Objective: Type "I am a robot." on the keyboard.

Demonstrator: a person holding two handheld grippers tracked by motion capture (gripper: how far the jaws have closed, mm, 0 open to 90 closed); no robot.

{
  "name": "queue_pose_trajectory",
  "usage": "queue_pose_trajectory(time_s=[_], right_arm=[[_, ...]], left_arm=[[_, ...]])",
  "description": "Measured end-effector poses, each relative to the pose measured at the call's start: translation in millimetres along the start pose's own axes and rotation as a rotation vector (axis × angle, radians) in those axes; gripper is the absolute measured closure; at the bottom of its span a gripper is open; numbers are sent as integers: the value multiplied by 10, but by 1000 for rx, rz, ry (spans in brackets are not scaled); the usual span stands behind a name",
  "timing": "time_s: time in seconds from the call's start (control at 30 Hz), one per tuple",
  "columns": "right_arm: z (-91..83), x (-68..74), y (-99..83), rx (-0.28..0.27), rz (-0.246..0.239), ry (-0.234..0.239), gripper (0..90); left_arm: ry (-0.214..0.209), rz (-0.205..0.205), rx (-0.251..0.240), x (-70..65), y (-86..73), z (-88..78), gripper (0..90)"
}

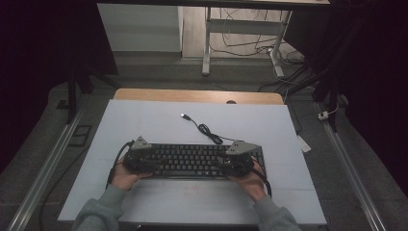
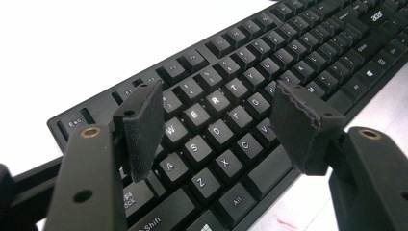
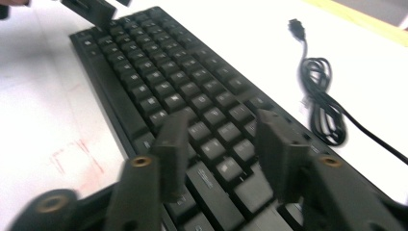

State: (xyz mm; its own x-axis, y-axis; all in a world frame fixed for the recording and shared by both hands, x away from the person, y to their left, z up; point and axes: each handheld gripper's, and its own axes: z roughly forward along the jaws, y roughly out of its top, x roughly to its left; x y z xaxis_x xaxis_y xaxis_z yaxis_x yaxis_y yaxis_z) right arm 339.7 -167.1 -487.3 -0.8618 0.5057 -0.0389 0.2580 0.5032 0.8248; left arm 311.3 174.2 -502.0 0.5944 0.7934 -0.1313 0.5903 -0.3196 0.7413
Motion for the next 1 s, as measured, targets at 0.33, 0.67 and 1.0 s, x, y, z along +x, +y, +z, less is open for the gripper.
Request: queue_pose_trajectory(time_s=[0.33,0.67,1.0], right_arm=[[209,49,160,24,8,50,896],[506,47,242,60,29,46,896],[652,24,262,99,25,51,895]], left_arm=[[-5,11,2,-29,5,33,362],[-4,17,14,-36,-2,62,360],[0,36,37,-64,-9,95,351]])
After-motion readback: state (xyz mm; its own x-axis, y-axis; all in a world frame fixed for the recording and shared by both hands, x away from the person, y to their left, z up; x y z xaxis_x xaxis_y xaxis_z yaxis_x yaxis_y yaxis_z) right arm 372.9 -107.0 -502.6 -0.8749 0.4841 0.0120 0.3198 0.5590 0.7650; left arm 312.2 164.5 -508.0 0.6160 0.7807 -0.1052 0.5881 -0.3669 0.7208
